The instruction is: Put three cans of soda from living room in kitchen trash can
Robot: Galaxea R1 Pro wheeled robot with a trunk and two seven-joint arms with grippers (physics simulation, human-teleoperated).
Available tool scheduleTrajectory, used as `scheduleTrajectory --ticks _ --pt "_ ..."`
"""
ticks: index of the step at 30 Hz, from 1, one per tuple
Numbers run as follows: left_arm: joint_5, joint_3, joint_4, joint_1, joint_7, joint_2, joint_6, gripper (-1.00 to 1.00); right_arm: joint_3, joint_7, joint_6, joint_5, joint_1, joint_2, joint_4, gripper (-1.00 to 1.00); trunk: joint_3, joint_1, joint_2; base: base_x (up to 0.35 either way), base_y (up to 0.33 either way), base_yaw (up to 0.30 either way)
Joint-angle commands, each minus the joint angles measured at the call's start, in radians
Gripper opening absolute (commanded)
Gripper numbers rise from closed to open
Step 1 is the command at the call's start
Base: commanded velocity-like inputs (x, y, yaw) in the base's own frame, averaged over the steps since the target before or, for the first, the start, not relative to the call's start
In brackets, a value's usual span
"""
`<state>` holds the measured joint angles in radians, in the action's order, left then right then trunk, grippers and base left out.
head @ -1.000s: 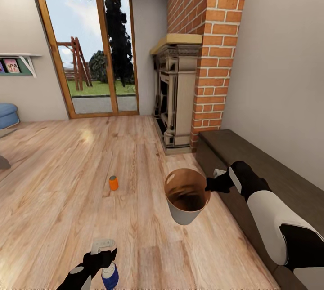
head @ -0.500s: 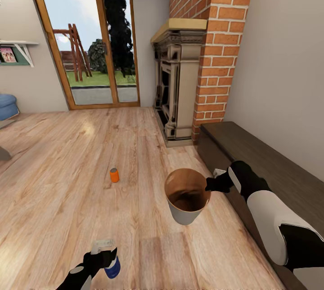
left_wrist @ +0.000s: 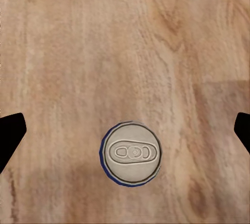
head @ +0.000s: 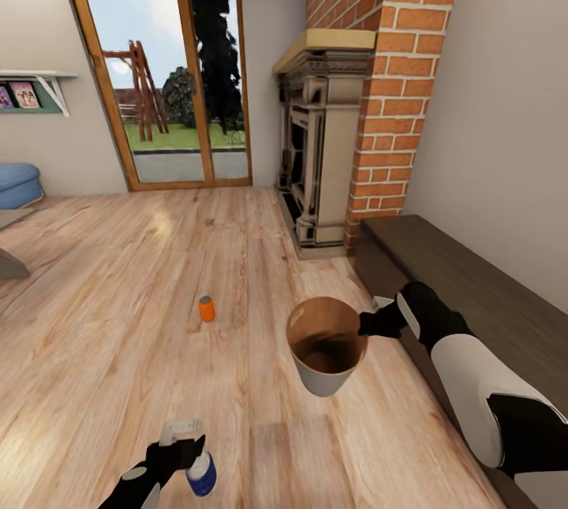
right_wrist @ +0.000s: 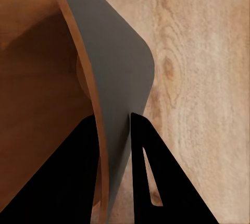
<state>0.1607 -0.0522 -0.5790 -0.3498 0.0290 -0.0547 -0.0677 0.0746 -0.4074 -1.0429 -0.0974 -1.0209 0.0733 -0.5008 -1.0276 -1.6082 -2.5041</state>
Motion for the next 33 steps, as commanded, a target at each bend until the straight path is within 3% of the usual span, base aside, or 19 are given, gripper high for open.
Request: scheduleTrajectory --ticks 1,33 --pt "0.000 0.000 -0.001 0.000 0.000 0.000 0.000 1.00 0.000 -0.005 -0.004 0.029 -0.001 0.000 0.000 -1.00 0.000 0.000 0.000 0.119 0.037 0.003" --pt "0.000 -0.001 -0.010 0.001 0.000 0.000 0.002 1.00 -0.013 -0.003 -0.004 0.028 0.002 -0.003 -0.002 -1.00 0.000 0.000 0.000 0.049 0.003 0.000"
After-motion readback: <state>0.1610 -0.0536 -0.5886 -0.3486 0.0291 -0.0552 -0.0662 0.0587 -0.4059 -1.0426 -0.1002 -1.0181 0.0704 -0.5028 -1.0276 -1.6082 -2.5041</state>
